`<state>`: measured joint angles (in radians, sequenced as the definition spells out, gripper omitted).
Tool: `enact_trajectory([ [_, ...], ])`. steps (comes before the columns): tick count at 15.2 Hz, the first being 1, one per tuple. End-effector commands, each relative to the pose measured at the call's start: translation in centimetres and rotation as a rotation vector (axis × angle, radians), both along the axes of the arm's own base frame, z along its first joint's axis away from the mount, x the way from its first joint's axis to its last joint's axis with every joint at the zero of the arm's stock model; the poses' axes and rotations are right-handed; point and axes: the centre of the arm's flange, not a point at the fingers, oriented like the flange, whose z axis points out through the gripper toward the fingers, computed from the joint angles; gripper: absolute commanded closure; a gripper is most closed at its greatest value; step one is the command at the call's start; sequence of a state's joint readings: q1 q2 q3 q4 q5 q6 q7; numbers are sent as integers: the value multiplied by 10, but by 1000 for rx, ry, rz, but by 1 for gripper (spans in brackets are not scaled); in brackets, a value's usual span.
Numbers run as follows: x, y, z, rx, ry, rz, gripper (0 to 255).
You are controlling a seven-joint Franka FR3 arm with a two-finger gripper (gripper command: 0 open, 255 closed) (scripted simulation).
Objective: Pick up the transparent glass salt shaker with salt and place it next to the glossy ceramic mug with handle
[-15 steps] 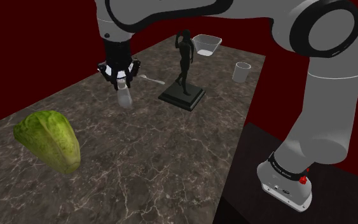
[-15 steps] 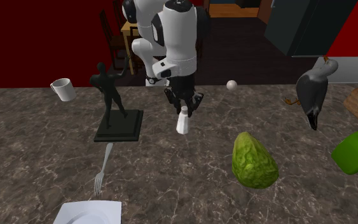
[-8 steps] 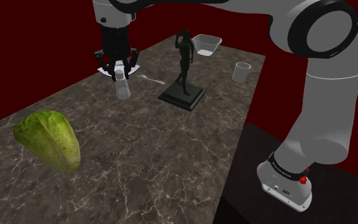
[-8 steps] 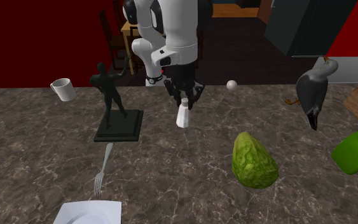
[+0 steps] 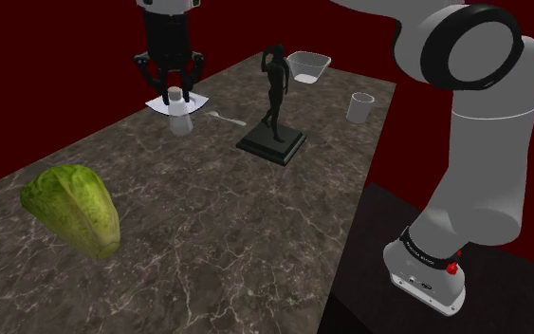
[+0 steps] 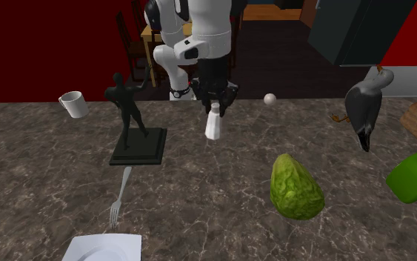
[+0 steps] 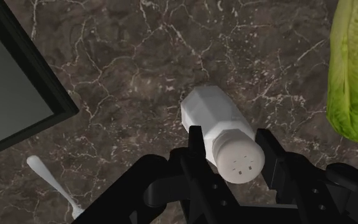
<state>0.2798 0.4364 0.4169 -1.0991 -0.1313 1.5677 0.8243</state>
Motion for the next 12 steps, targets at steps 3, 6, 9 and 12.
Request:
enact_trajectory([
  [3,-8,-26,7,0,0,0,255],
  [6,-19,-64,8,0,0,0,255],
  [9,-30,-102,8,0,0,0,255],
  [12,-40,-140,8,0,0,0,255],
])
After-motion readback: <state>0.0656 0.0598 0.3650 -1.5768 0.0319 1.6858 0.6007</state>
